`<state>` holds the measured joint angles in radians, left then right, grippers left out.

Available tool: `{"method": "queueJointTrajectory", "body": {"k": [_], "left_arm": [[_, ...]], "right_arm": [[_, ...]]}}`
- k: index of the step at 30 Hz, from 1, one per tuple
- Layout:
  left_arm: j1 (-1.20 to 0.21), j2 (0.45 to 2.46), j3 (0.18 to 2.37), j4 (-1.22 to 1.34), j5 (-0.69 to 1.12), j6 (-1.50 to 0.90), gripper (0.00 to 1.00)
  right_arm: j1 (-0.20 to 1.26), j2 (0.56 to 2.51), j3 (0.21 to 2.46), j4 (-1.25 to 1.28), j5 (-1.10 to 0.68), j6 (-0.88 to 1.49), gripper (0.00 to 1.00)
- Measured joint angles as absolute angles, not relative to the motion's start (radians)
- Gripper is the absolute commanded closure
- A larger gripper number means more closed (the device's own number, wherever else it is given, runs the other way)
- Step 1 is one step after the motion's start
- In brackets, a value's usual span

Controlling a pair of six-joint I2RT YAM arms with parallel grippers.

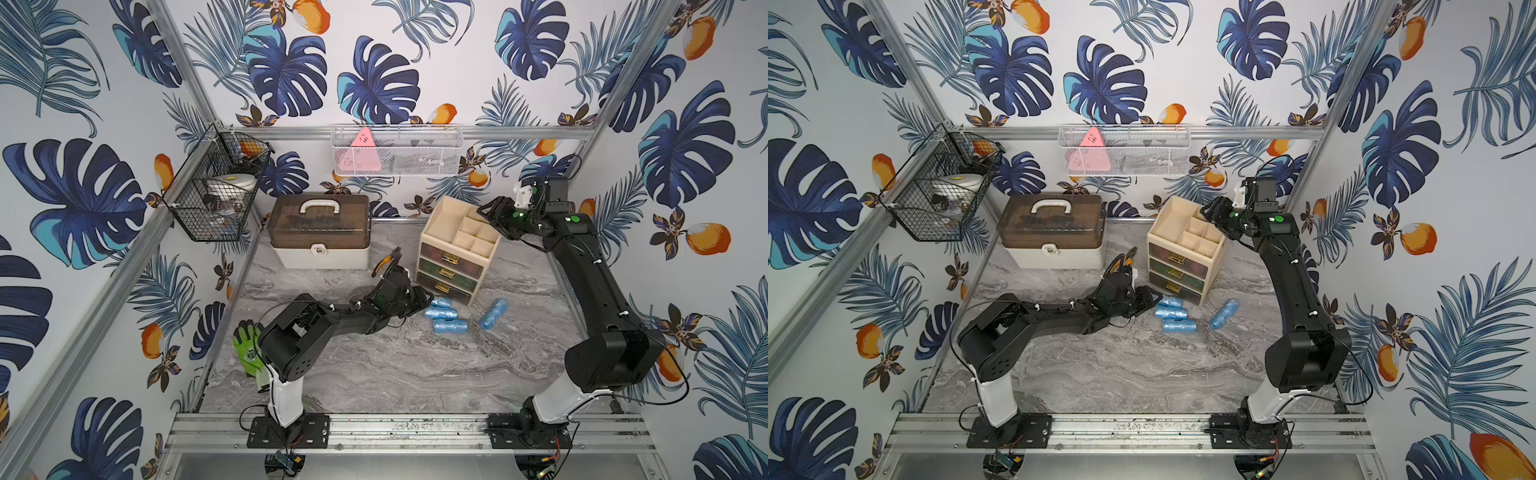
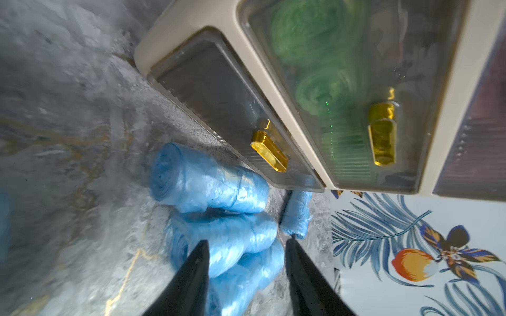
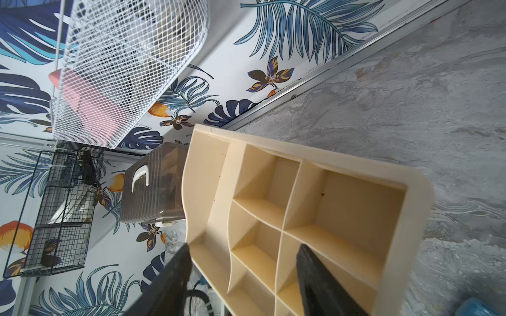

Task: Sort the rolls of trash bags by color and place them into the drawer
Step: Move the storage box to the center of the board.

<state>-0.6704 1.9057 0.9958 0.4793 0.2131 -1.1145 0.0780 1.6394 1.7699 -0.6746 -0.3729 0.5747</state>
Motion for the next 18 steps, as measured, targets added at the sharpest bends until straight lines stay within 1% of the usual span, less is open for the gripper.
{"method": "queueJointTrajectory", "body": {"k": [9, 18], "left_arm": [[-0.67, 2.004, 1.082, 0.56, 0.188, -1.216, 0.61], [-0.669, 2.084, 1.155, 0.566, 0.155, -1.25, 0.64]], "right_arm": [[0.078, 1.564, 1.707, -0.675, -0.375, 0.566, 0.37], [0.07, 1.559, 1.688, -0.674, -0.379, 0.56, 0.37]]}}
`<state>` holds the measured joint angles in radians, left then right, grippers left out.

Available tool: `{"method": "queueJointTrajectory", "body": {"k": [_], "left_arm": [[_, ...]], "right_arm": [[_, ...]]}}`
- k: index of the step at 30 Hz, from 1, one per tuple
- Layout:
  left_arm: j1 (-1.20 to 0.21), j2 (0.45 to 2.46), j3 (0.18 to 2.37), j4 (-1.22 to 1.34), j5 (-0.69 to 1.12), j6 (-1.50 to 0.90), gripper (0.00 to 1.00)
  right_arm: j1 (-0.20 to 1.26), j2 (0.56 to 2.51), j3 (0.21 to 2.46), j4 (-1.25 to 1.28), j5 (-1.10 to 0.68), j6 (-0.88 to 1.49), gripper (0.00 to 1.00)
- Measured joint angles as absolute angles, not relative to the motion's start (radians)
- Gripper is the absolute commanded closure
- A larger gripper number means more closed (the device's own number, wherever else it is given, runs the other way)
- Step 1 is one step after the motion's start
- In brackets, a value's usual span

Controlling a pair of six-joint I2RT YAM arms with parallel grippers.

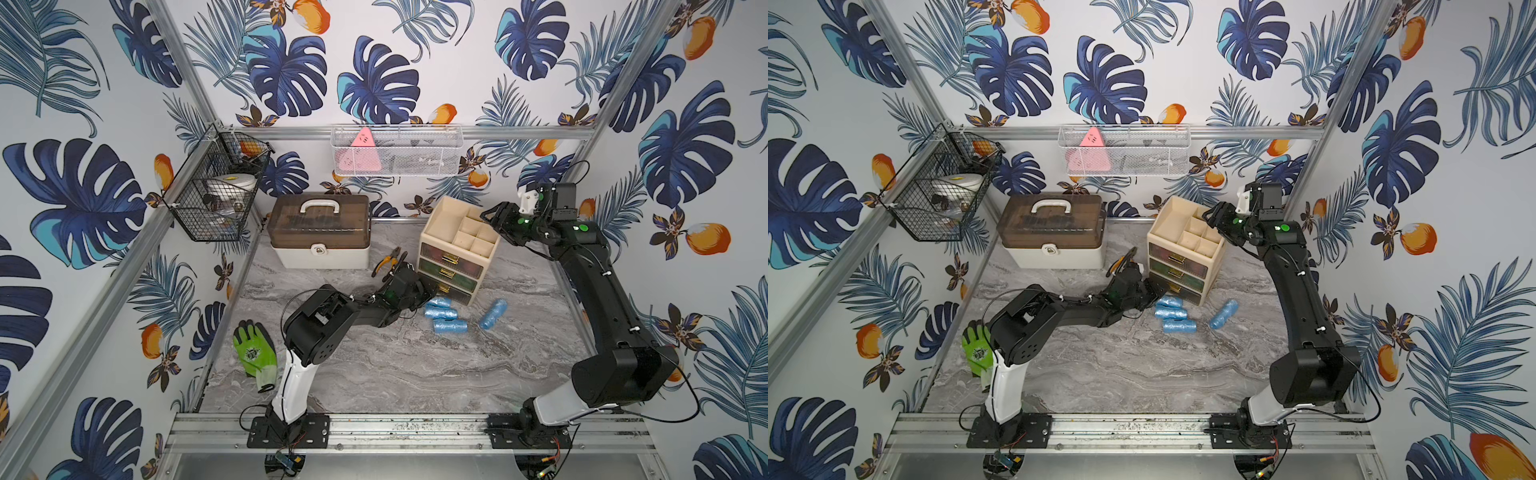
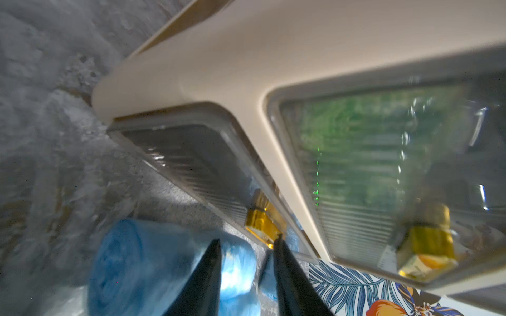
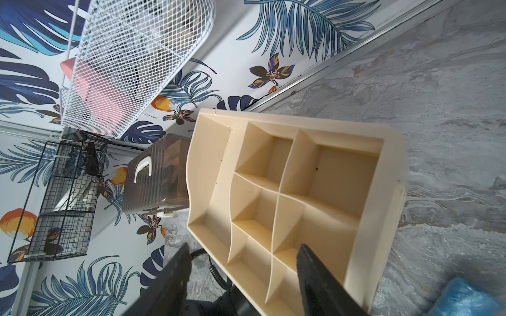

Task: Sort the rolls of trash bags by color and place them into the drawer
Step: Move the storage box to the center of the board.

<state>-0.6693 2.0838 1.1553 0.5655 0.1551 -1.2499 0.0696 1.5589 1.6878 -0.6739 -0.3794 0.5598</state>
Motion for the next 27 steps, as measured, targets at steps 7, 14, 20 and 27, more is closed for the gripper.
{"method": "queueJointTrajectory", "body": {"k": [7, 14, 20, 27], "left_arm": [[-0.669, 2.133, 1.204, 0.586, 0.149, -1.257, 0.67], [-0.669, 2.166, 1.213, 0.646, 0.146, -1.278, 0.74], [-0.669, 2.172, 1.213, 0.677, 0.134, -1.304, 0.84], [-0.667, 2.169, 1.204, 0.662, 0.116, -1.305, 0.86]], "right_arm": [[0.053, 1.559, 1.669, -0.674, -0.397, 0.557, 0.37], [0.035, 1.566, 1.644, -0.664, -0.424, 0.558, 0.37], [0.034, 1.581, 1.623, -0.644, -0.451, 0.561, 0.37], [0.034, 1.616, 1.626, -0.614, -0.452, 0.568, 0.39]]}}
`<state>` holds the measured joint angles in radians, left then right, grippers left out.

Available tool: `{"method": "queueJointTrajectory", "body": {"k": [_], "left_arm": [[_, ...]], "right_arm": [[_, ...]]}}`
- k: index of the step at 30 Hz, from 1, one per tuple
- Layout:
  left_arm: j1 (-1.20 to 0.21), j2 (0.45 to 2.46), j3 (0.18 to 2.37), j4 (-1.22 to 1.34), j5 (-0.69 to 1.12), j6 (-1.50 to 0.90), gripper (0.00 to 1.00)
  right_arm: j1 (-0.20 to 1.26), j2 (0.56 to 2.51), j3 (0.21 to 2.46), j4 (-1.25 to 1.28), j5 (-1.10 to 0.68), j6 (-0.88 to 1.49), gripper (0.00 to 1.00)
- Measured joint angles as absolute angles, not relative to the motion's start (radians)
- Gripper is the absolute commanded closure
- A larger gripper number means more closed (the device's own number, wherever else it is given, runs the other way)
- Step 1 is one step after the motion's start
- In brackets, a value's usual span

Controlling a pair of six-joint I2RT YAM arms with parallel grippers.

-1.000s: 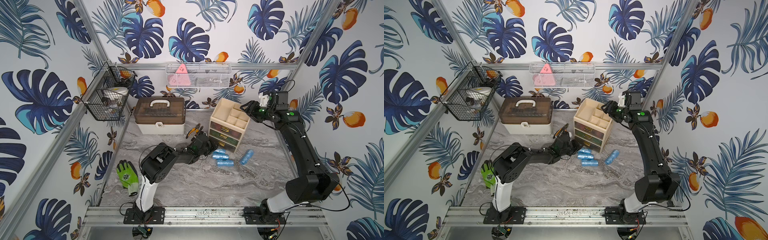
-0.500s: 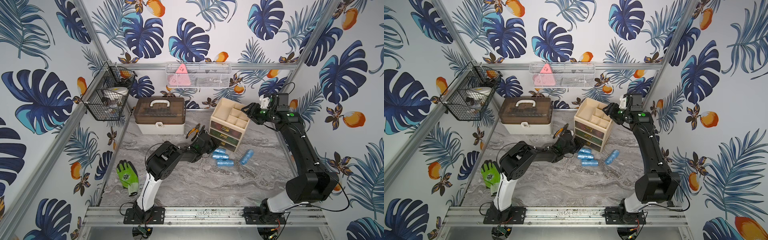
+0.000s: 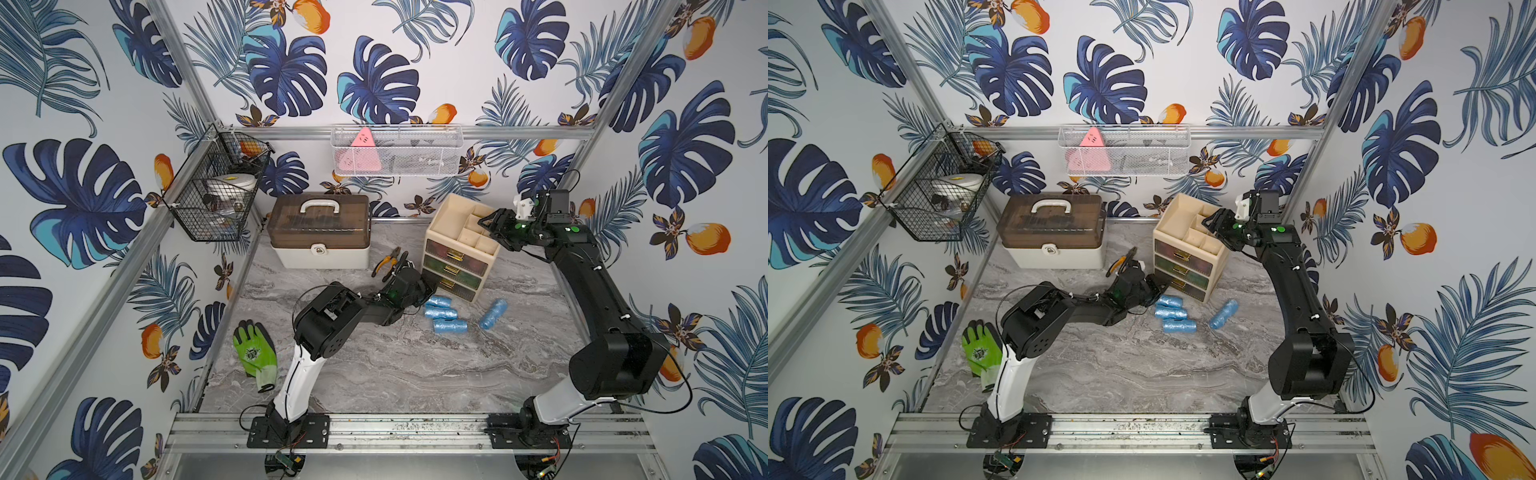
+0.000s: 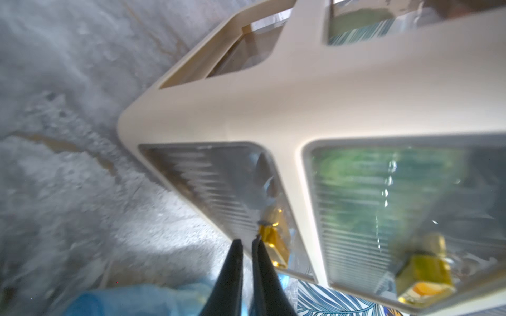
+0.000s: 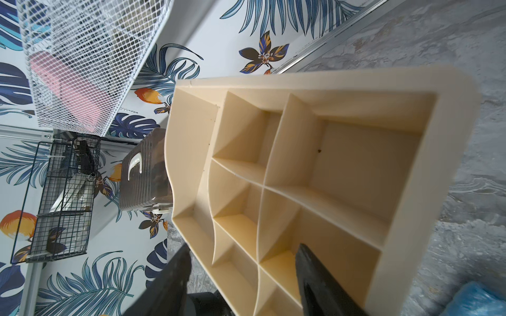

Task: Sort the rolls of trash bags by color and place them into the drawer
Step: Move the storage box to the center of the board.

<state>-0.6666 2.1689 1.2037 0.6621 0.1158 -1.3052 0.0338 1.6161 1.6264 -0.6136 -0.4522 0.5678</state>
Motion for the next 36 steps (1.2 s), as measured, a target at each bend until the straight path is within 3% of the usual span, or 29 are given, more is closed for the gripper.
{"method": "queueJointTrajectory", "body": {"k": [6, 11, 21, 28, 36], "left_arm": [[-0.665, 2.151, 1.191, 0.656, 0.121, -1.305, 0.87], [-0.662, 2.143, 1.176, 0.656, 0.123, -1.306, 0.74], [-0.662, 2.155, 1.192, 0.682, 0.115, -1.323, 0.63], [-0.667, 2.187, 1.24, 0.688, 0.115, -1.34, 0.63], [-0.682, 2.227, 1.269, 0.689, 0.118, -1.362, 0.69]], "right_arm": [[0.035, 1.671, 1.702, -0.622, -0.424, 0.591, 0.45], [0.046, 1.674, 1.76, -0.638, -0.375, 0.593, 0.45], [0.051, 1.675, 1.779, -0.672, -0.322, 0.582, 0.45], [0.052, 1.728, 1.822, -0.669, -0.316, 0.565, 0.45], [0.051, 1.752, 1.803, -0.676, -0.297, 0.564, 0.45]]}}
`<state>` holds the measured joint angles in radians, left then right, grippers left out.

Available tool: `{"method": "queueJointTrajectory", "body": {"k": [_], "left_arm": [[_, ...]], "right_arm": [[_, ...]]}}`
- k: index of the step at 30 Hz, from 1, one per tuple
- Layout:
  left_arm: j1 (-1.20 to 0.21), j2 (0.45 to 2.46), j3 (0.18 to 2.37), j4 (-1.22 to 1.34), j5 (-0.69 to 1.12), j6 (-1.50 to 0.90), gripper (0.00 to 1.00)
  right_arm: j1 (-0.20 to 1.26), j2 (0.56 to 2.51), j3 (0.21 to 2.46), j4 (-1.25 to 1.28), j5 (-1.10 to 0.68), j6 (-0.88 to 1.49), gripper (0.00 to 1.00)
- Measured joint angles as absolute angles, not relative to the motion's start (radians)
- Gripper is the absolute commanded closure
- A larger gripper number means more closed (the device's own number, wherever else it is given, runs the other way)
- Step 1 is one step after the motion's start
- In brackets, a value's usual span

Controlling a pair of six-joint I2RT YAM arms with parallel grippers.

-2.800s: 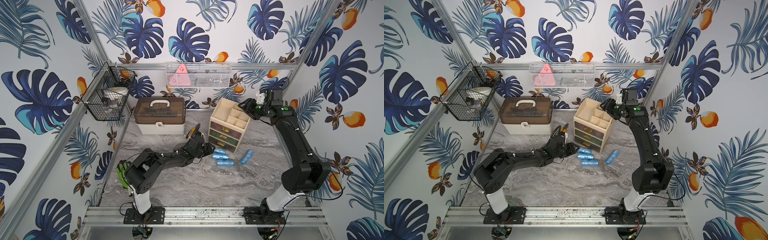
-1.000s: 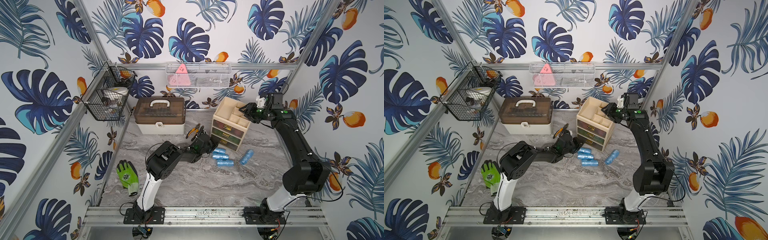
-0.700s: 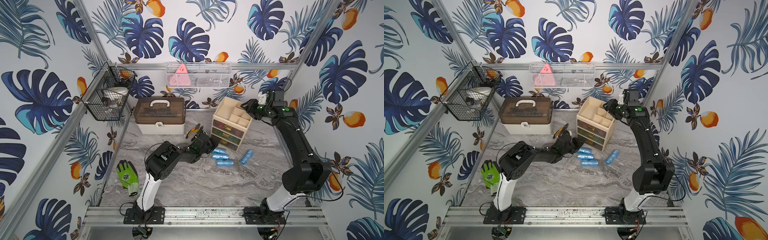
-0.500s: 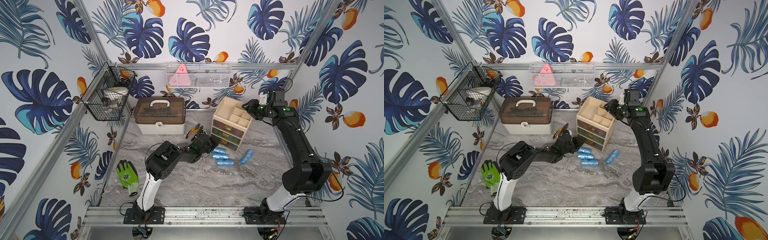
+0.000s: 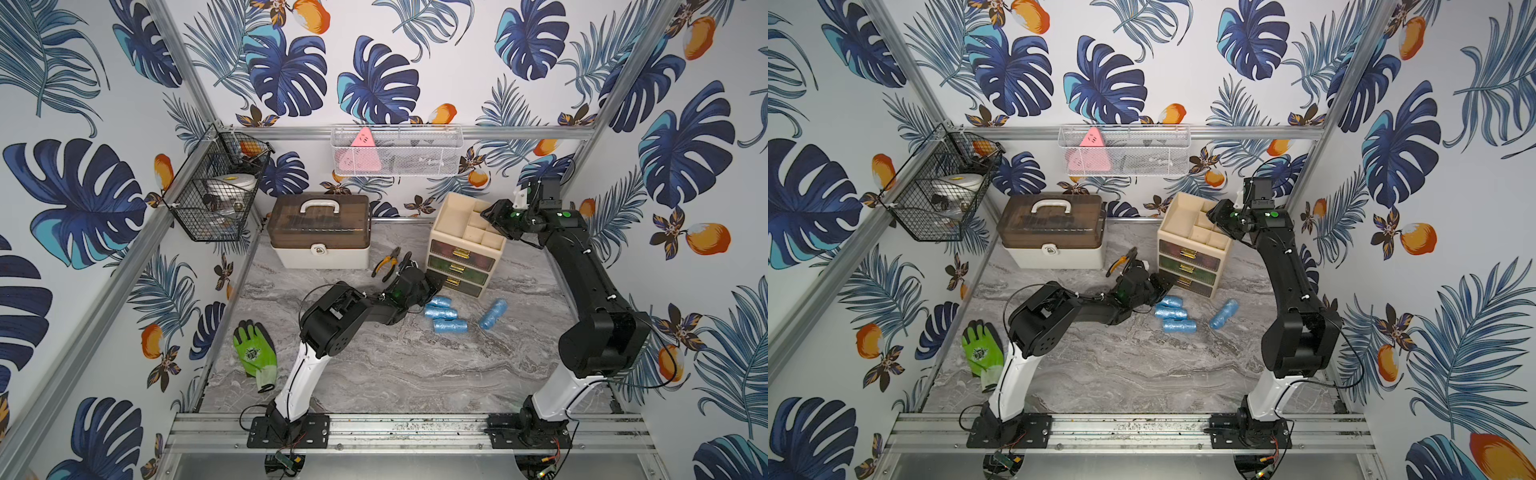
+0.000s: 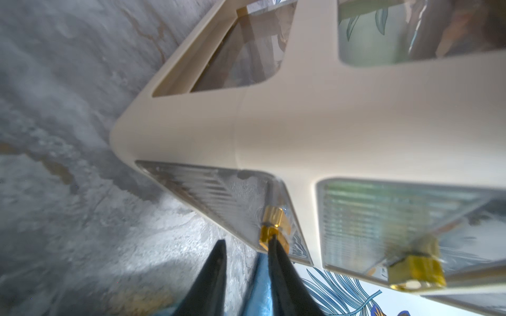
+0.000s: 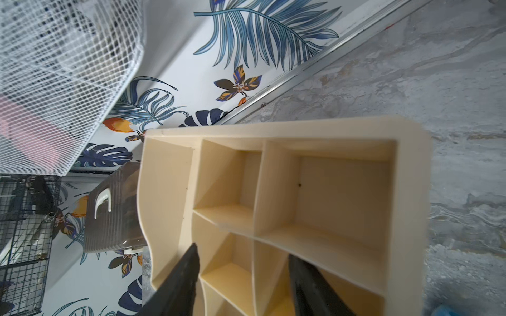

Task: Sort the rolls of trash bags by color and place them into the drawer
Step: Move the storage box to the center of the board.

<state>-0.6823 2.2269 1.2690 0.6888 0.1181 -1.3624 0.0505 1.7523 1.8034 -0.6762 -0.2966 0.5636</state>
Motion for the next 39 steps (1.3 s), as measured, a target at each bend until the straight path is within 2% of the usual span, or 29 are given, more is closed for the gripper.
{"method": "queueJointTrajectory", "body": {"k": [12, 19, 39], "left_arm": [[-0.693, 2.146, 1.172, 0.692, 0.06, -1.358, 0.69], [-0.692, 2.035, 1.073, 0.684, -0.006, -1.329, 0.61], [-0.636, 2.014, 0.928, 0.772, -0.022, -1.336, 0.64]], "right_arm": [[0.065, 1.73, 1.748, -0.625, -0.3, 0.561, 0.46], [0.108, 1.694, 1.718, -0.625, -0.284, 0.591, 0.44], [0.262, 1.651, 1.672, -0.642, -0.327, 0.692, 0.43]]}}
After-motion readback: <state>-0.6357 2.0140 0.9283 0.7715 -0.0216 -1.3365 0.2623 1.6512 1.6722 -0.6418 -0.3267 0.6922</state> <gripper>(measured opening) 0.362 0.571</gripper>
